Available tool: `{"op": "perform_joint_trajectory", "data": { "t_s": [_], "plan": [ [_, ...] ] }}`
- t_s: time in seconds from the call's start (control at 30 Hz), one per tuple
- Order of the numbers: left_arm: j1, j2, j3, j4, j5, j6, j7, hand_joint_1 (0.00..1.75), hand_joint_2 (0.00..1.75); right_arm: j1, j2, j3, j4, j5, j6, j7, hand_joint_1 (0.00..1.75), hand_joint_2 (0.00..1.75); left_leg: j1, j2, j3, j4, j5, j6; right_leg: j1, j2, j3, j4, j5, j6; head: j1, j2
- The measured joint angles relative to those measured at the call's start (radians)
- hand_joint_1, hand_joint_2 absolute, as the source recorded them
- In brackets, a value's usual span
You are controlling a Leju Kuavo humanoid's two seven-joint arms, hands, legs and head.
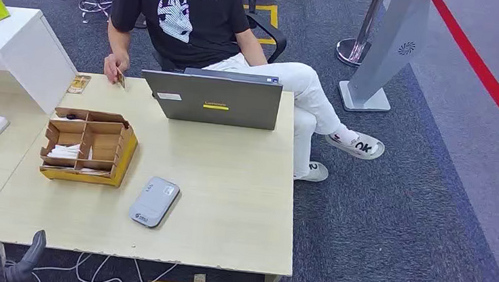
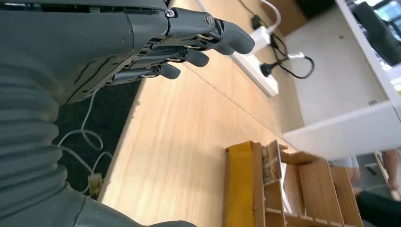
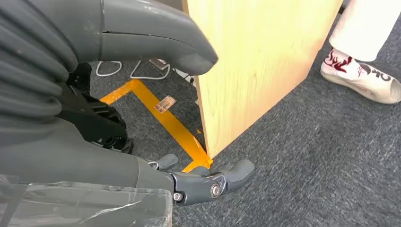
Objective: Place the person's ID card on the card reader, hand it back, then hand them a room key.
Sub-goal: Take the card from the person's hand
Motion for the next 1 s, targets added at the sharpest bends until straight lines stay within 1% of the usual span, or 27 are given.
{"op": "perform_joint_trajectory", "data": {
  "t_s": [0.07, 0.3, 0.5, 1.0],
  "plan": [
    [-0.010, 0.014, -0.013, 0.000, -0.028, 0.005, 0.008, 0.00, 1.75, -0.003, 0.001, 0.000, 0.001, 0.003, 0.000, 0.000, 0.00, 1.75, 0.000, 0.000, 0.000, 0.000, 0.000, 0.000, 0.000, 0.000, 0.000, 0.000, 0.000, 0.000, 0.000, 0.000],
    [-0.090, 0.128, -0.101, 0.005, -0.227, 0.034, 0.068, 0.00, 1.75, -0.020, 0.006, 0.000, 0.007, 0.016, 0.000, 0.001, 0.00, 1.75, 0.000, 0.000, 0.000, 0.000, 0.000, 0.000, 0.000, 0.000, 0.000, 0.000, 0.000, 0.000, 0.000, 0.000],
    [-0.196, 0.208, -0.181, 0.058, -0.372, 0.058, 0.115, 0.00, 1.75, -0.036, 0.011, 0.000, 0.012, 0.026, 0.000, 0.007, 0.00, 1.75, 0.000, 0.000, 0.000, 0.000, 0.001, 0.000, 0.000, 0.001, 0.001, 0.000, 0.001, -0.001, 0.000, 0.000],
    [-0.472, 0.384, -0.381, 0.265, -0.720, 0.160, 0.232, 0.00, 1.75, -0.070, 0.020, 0.011, 0.026, 0.032, -0.007, 0.027, 0.00, 1.75, 0.000, 0.001, 0.000, 0.001, 0.002, 0.000, 0.000, 0.002, 0.001, 0.000, 0.001, -0.001, 0.000, 0.000]
  ]
}}
